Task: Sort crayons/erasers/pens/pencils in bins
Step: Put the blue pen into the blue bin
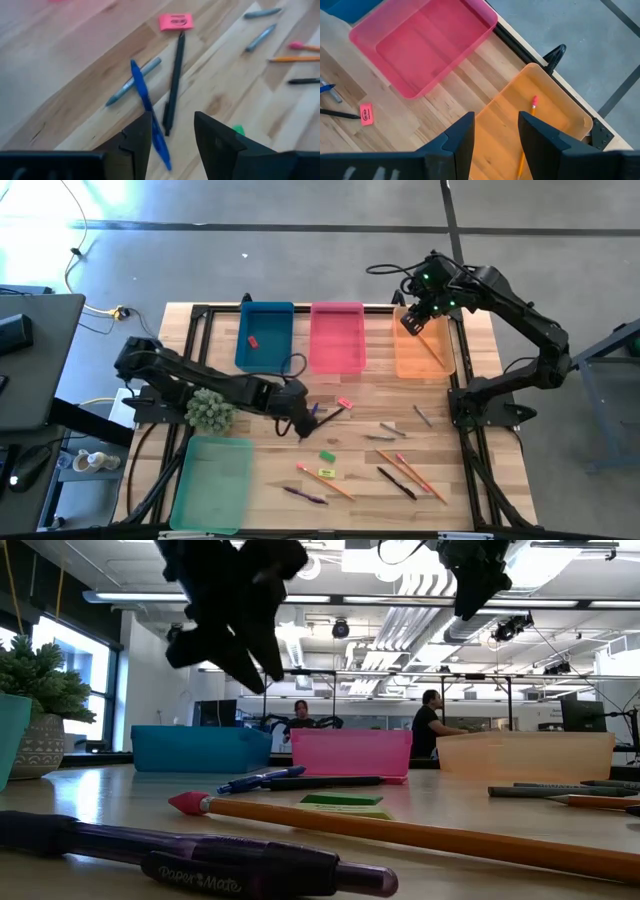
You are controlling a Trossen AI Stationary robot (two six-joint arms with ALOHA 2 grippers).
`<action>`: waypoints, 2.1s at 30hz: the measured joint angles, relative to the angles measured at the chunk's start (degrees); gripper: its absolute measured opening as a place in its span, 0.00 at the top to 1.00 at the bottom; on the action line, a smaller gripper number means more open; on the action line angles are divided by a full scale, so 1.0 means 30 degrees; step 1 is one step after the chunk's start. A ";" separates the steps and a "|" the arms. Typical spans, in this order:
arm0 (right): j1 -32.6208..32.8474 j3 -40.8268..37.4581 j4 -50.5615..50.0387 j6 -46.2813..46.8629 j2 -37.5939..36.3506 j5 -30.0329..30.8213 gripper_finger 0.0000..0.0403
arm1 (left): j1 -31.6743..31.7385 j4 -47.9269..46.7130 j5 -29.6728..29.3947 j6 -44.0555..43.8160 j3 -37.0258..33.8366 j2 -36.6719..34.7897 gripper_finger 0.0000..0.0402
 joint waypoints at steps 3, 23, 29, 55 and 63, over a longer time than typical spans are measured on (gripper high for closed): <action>0.0000 0.0000 0.0000 -0.0005 0.0000 0.0000 0.64 | 0.0131 0.0159 0.0248 -0.0214 -0.0007 0.0759 0.68; 0.0000 0.0000 0.0022 -0.0069 0.0000 -0.0015 0.64 | 0.0232 0.2480 -0.0324 -0.0963 0.0008 0.4428 0.69; 0.0000 0.0000 0.0015 -0.0124 0.0000 -0.0015 0.64 | 0.0232 0.2225 -0.0846 -0.1271 -0.0013 0.4721 0.69; -0.0051 0.0000 0.0015 -0.0849 0.0000 0.0831 0.64 | 0.0472 0.1859 -0.0674 -0.1890 0.0059 0.5434 0.78; -0.0051 0.0000 0.0204 -0.1142 0.0000 0.0848 0.64 | 0.0479 0.1681 -0.0581 -0.1769 0.0002 0.5255 0.97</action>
